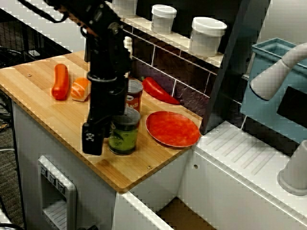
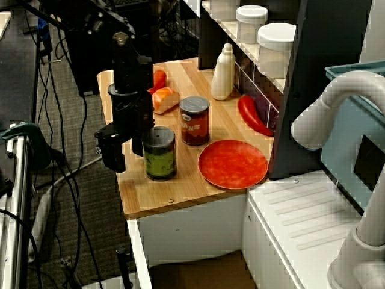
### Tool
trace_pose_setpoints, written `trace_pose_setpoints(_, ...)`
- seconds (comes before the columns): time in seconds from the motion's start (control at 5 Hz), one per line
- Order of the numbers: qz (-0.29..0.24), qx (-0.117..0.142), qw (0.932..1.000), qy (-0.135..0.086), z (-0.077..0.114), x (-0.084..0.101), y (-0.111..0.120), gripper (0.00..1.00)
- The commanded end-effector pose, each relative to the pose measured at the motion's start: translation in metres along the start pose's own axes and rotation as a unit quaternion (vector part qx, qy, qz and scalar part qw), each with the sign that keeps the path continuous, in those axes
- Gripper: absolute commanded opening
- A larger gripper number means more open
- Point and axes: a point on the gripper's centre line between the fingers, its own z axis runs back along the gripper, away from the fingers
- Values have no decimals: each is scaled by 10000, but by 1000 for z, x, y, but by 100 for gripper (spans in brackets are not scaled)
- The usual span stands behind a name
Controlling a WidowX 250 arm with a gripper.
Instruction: Push into sink
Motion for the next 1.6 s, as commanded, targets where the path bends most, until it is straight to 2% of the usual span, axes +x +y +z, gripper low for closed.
trace_pose_setpoints(0.0, 72, -345, 9994, -63, 15, 11, 3, 100)
trace_pose_setpoints(0.2, 131, -415, 9990, -69, 14, 10, 8, 100)
trace_pose_setpoints(0.4, 63, -454, 9989, 22, 8, 16, 4, 100)
trace_pose_setpoints(0.6, 142, -399, 9991, 39, 6, 14, 10, 100)
trace_pose_setpoints(0.8, 206, -463, 9987, -18, 6, 13, 17, 100)
trace_pose_setpoints(1.2, 82, -604, 9981, 72, -1, 34, 4, 100)
trace_pose_setpoints(1.4, 1, -580, 9982, 122, -5, 39, -5, 100)
